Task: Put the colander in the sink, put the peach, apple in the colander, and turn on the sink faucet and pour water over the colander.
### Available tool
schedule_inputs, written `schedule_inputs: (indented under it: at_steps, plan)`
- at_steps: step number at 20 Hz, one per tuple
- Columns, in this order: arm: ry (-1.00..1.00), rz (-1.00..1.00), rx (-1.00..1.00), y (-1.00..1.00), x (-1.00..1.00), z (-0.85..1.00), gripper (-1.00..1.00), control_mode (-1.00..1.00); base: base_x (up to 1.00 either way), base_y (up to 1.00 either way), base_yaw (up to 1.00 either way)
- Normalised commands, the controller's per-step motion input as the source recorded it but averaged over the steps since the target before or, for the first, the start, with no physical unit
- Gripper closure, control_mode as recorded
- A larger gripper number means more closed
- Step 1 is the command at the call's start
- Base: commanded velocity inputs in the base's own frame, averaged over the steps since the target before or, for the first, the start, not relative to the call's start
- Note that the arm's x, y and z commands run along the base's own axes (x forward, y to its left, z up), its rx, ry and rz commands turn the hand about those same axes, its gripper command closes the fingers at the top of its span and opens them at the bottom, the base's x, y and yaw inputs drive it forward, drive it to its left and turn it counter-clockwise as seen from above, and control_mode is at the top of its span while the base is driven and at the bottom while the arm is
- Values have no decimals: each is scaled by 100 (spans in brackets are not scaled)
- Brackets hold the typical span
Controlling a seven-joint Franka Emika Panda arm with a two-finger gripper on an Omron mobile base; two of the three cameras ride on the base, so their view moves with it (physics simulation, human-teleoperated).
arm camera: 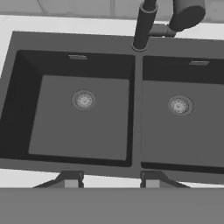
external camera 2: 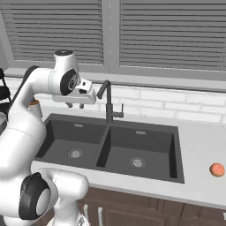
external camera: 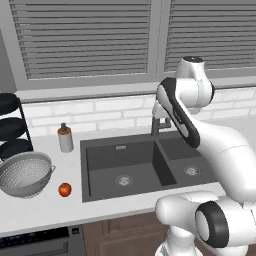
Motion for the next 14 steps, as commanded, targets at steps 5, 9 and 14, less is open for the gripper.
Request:
schedule_inputs:
  at_steps: [5,9,14]
  plan:
    - [0,0,0,10,-1,-6,-100,-100,0,0,0]
    - [0,0,0,51,-2,-21,-100,-100,0,0,0]
    - [0,0,3,65,-1,-27,-100,-100,0,0,0]
